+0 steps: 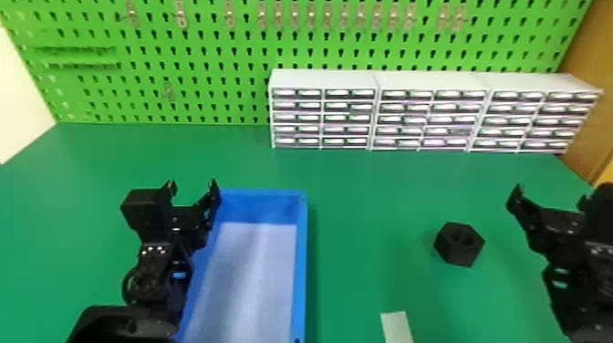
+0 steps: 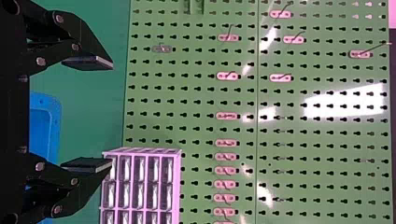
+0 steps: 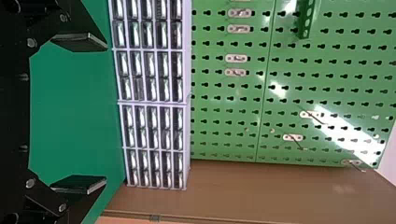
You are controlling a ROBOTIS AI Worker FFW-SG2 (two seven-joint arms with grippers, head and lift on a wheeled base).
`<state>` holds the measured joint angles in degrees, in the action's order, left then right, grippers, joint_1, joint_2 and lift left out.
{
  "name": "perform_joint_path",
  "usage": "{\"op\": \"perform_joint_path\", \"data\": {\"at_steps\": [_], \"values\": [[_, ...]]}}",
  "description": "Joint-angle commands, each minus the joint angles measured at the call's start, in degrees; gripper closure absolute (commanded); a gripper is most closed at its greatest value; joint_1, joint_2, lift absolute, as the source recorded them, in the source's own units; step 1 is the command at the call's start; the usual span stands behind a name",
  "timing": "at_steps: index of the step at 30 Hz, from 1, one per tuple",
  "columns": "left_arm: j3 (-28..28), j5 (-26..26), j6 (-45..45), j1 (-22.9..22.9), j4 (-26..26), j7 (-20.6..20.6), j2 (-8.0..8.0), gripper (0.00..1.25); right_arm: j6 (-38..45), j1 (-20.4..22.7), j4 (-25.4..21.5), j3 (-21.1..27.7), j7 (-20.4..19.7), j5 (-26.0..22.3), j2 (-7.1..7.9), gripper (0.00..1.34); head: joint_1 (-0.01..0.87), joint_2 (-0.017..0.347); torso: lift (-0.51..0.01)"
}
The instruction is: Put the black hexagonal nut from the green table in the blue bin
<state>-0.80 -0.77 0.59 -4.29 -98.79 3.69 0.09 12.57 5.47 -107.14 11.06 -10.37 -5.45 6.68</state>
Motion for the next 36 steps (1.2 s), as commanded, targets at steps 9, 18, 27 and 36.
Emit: {"op": "perform_joint_path", "data": {"at_steps": [9,18,27,36], "values": [[0.27,-0.02,-0.24,0.07,0.0,0.0,0.0,0.51,0.88,-0.46,0.0,-0.95,0.0,-0.88,0.97,0.28,0.657,0.057,-0.095],[0.27,-0.02,-0.24,0.16,0.0,0.0,0.0,0.51,1.23,-0.73,0.0,-1.22,0.0,-0.88,0.8,0.28,0.657,0.057,-0.095],[0.27,0.07,-0.24,0.07,0.0,0.0,0.0,0.51,6.15,-1.52,-0.97,-0.87,2.55,-1.32,1.23,0.28,0.657,0.057,-0.095],[0.09,0.34,-0.24,0.16,0.0,0.0,0.0,0.51,15.55,-3.01,-3.69,0.1,5.36,-0.35,1.5,0.28,0.657,0.057,-0.095]]}}
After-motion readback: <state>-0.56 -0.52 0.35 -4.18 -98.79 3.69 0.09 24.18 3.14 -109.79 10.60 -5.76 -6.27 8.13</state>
